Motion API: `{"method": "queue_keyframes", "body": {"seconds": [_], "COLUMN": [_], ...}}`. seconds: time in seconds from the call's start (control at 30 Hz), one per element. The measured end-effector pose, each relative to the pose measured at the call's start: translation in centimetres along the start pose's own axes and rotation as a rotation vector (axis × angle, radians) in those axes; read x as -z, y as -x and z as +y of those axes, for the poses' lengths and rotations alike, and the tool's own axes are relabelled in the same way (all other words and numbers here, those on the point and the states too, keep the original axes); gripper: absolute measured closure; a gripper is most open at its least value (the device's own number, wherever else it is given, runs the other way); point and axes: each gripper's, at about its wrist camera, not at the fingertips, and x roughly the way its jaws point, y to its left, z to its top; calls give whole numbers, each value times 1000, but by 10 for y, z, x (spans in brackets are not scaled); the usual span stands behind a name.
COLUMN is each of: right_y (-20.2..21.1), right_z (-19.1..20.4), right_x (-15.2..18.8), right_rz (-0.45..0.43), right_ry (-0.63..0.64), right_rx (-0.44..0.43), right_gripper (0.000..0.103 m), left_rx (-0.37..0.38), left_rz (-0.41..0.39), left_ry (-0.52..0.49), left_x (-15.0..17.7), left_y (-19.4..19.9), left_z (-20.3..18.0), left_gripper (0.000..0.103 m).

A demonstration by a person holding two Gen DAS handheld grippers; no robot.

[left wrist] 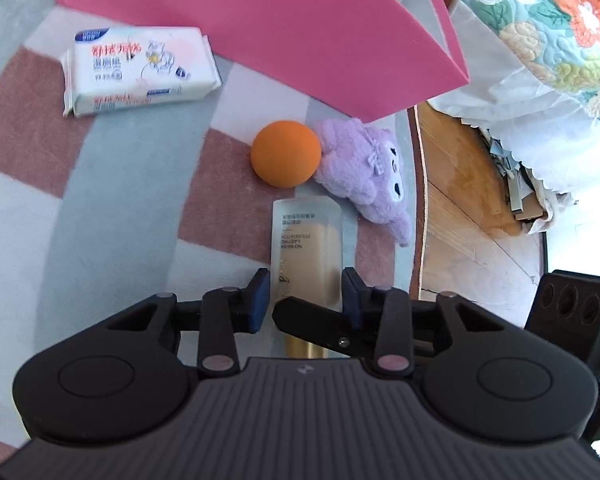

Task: Organize objects
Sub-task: 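Grasp the foundation bottle with the left gripper and lift it, then carry the foundation bottle into the pink box and lower it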

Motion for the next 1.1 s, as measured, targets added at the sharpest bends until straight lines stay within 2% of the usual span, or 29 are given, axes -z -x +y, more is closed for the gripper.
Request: {"method": "queue_keyframes", "body": {"seconds": [0.23, 0.37, 0.57, 0.83, 1.1], "right_y": [0, -2, 18, 47, 64], "right_z": [7, 28, 48, 98, 152], "right_x": [-2, -4, -14, -39, -97], "right_rz": [14, 43, 13, -35, -70], "right_ry": [32, 98, 135, 283, 409], "right_rx": [25, 87, 69, 33, 6], "right_gripper": [62, 61, 61, 61, 61], "left_rx": [-34, -56, -70, -108, -161], "left_rz": [12, 6, -23, -143, -244], "left_ry": [-2, -27, -70, -110, -149], "left_x": [4, 5, -5, -24, -80], "left_y": [4, 16, 51, 118, 172], "left_z": [-7, -17, -37, -64, -89], "left_gripper": [67, 66, 66, 66, 66]}}
